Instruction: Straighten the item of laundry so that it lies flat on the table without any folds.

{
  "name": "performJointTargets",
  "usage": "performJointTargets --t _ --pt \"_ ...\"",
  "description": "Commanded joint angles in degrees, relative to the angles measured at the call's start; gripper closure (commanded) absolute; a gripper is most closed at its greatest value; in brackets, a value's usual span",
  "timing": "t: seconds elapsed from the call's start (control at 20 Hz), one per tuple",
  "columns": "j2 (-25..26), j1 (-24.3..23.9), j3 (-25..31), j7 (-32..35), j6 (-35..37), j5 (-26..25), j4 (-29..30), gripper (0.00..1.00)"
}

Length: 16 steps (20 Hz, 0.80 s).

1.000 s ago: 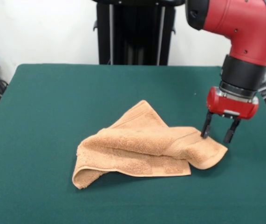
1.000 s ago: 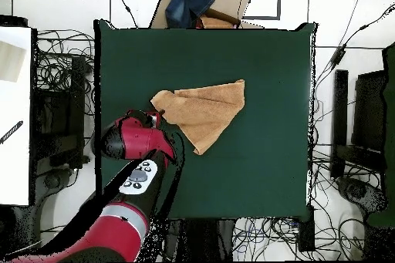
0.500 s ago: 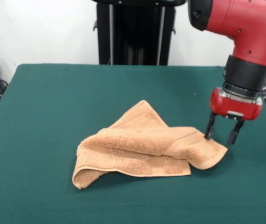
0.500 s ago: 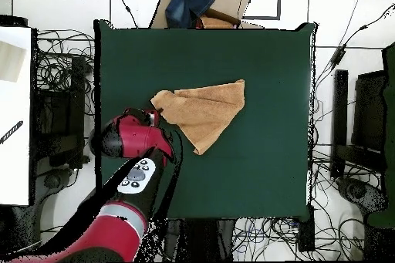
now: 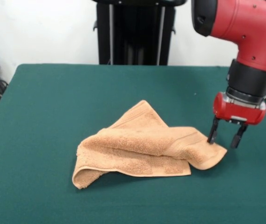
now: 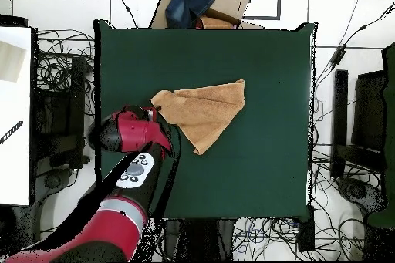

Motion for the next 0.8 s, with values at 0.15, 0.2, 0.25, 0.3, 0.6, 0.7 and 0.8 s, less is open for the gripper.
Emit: performJointTargets --t 0.15,0.2,0.25,0.3,0.6,0.7,0.8 --pt "5.2 -2.6 7.1 10.8 2.3 1.7 -0.5 0.0" --pt "5.5 -2.7 7.2 10.8 1.6 1.5 -0.5 0.0" --pt "5.4 -2.9 7.4 10.7 1.4 1.3 -0.3 0.0" --pt "5.3 -3.0 7.5 10.7 1.0 1.2 -0.1 0.0" --pt "4.5 -2.5 6.6 10.7 2.3 1.2 0.0 0.0" --pt "3.8 -2.2 6.1 10.5 3.7 1.3 -0.1 0.0" --pt "3.2 -2.1 5.7 10.5 4.6 1.3 -0.1 0.0"
